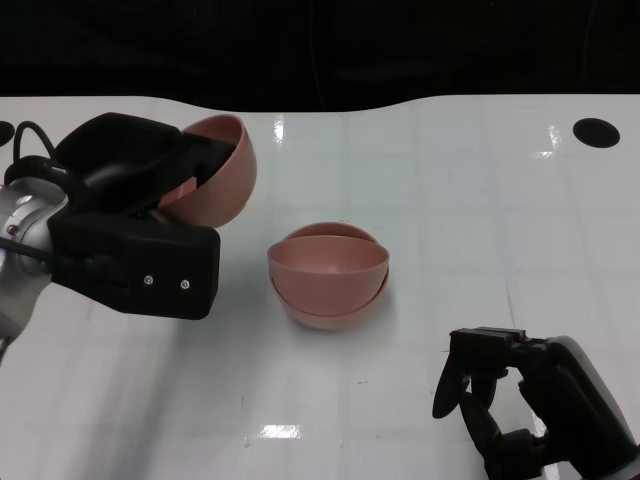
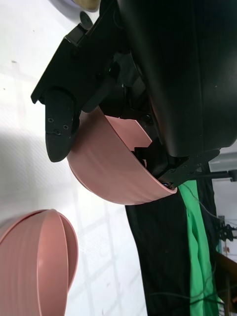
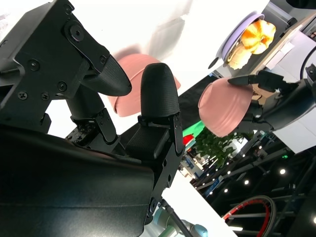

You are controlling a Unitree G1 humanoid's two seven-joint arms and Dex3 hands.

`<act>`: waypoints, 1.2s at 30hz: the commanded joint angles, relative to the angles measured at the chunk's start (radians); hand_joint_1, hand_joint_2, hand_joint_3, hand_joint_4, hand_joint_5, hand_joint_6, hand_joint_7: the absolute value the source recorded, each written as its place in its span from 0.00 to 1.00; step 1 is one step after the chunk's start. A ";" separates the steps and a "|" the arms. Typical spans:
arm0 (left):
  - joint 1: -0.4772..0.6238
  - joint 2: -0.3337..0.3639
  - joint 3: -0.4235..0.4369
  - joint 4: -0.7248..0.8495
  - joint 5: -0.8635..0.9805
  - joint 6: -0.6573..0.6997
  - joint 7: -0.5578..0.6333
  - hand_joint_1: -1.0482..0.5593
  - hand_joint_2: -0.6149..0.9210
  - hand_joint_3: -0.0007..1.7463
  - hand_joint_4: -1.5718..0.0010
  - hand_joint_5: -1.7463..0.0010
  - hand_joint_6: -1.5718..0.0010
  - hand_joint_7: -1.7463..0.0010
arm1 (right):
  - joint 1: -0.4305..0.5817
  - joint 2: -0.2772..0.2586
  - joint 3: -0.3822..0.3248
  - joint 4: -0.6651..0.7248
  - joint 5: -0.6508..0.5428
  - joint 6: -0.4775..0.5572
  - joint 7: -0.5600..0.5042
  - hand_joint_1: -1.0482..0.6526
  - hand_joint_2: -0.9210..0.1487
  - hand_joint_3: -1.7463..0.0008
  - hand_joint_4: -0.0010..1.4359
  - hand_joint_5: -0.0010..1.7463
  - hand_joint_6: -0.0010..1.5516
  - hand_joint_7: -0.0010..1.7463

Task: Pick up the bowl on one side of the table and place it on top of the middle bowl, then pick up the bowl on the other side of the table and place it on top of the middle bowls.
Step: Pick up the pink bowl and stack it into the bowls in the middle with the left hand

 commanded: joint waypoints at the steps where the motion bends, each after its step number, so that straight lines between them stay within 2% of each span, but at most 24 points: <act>1: -0.041 -0.008 -0.003 0.010 -0.026 -0.041 -0.017 0.51 0.78 0.44 0.46 0.00 0.54 0.00 | 0.007 -0.003 -0.003 -0.002 0.006 0.000 0.001 0.58 0.74 0.02 0.63 1.00 0.53 0.84; 7: -0.064 -0.049 -0.023 -0.004 -0.019 -0.071 -0.025 0.50 0.74 0.54 0.44 0.00 0.52 0.00 | 0.007 -0.005 -0.003 -0.006 0.010 0.007 0.010 0.58 0.73 0.03 0.62 1.00 0.53 0.84; 15: -0.092 -0.073 -0.059 0.007 -0.007 -0.109 -0.028 0.49 0.72 0.59 0.42 0.00 0.52 0.00 | 0.010 0.000 -0.002 -0.010 0.008 0.008 0.009 0.58 0.74 0.03 0.63 1.00 0.53 0.84; 30: -0.115 -0.117 -0.145 0.080 0.073 -0.181 0.002 0.49 0.76 0.53 0.42 0.00 0.53 0.00 | 0.011 0.006 0.003 -0.015 -0.008 0.019 0.005 0.57 0.74 0.03 0.63 1.00 0.53 0.84; 36: -0.113 -0.135 -0.166 0.098 0.101 -0.175 -0.004 0.50 0.75 0.50 0.41 0.00 0.54 0.00 | 0.011 0.009 0.004 -0.012 -0.012 0.012 -0.003 0.57 0.74 0.03 0.64 1.00 0.53 0.85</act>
